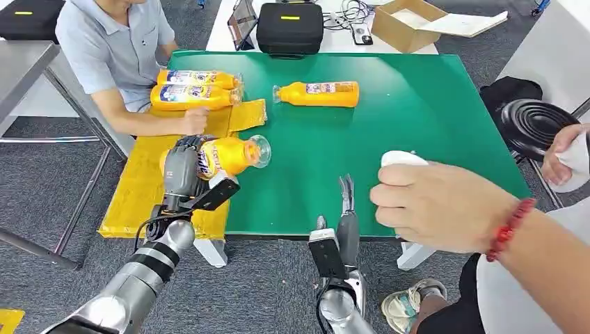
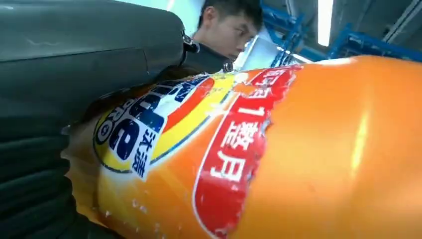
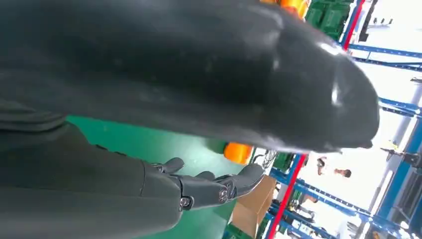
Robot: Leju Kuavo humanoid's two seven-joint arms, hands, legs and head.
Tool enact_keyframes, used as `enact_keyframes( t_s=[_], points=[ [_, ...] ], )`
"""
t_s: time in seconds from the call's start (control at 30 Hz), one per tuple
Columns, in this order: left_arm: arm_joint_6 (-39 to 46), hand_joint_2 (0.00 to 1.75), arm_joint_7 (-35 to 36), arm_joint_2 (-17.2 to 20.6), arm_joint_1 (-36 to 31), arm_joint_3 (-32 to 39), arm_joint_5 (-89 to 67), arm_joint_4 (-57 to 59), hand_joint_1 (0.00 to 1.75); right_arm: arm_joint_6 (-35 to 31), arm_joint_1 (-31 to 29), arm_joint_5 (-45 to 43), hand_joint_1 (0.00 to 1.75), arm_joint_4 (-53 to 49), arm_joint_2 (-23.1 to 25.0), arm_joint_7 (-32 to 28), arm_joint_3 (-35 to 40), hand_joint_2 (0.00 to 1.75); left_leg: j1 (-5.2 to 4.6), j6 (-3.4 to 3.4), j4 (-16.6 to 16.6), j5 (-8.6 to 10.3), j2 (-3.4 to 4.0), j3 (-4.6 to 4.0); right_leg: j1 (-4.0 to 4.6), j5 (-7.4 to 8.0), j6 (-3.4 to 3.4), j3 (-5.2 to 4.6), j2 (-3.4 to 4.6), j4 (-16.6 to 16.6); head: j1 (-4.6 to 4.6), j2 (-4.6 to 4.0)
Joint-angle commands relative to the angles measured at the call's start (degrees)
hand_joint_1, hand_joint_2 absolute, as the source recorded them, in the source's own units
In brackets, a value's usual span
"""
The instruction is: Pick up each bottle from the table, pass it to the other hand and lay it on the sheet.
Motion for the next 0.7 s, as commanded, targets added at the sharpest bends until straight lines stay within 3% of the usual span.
enact_keyframes(
  t_s=[0.03, 0.17, 0.27, 0.53, 0.7],
  points=[
    [0.2, 1.75, 5.2, -0.4, -6.7, 1.9, -13.4, 12.5, 1.75, 1.4, -2.9, -1.1, 0.00, 4.4, -0.8, 0.0, 5.0, 0.00, 0.08, -0.06, 0.0, -0.06, 0.03, 0.13, 0.09, -0.04, -0.09, 0.15, 0.02, 0.0, 0.00, 0.00],
    [0.2, 1.75, 11.5, -1.0, -12.1, 5.2, -24.6, 23.0, 1.75, 4.3, -5.1, -3.2, 0.00, 7.9, -1.0, 0.0, 10.6, 0.00, 0.13, -0.09, 0.0, -0.07, 0.06, 0.17, 0.13, -0.04, -0.14, 0.20, 0.04, 0.0, 0.00, 0.00],
    [-1.7, 1.75, 16.2, -0.4, -15.2, 3.8, -28.3, 30.2, 1.75, 6.1, -6.0, -4.2, 0.00, 10.7, -0.5, 0.0, 13.1, 0.00, 0.14, -0.10, 0.0, -0.06, 0.06, 0.20, 0.15, -0.02, -0.14, 0.23, 0.02, -0.1, 0.00, 0.00],
    [-9.6, 1.75, 29.5, 1.6, -15.6, 0.4, -35.5, 33.8, 1.75, 8.7, -7.4, -5.0, 0.00, 14.3, 0.7, 0.0, 15.6, 0.00, 0.19, -0.14, 0.0, -0.18, 0.10, 0.38, 0.20, -0.14, -0.17, 0.42, 0.07, -0.1, 0.00, 0.00],
    [-13.7, 1.75, 28.9, 1.4, -14.8, 4.3, -31.6, 34.0, 1.48, 9.9, -7.4, -6.1, 0.00, 15.4, 0.8, 0.0, 14.9, 0.00, 0.14, -0.12, 0.0, -0.10, 0.13, 0.24, 0.14, -0.06, -0.14, 0.28, 0.10, 0.0, 0.02, 0.00]
  ],
)
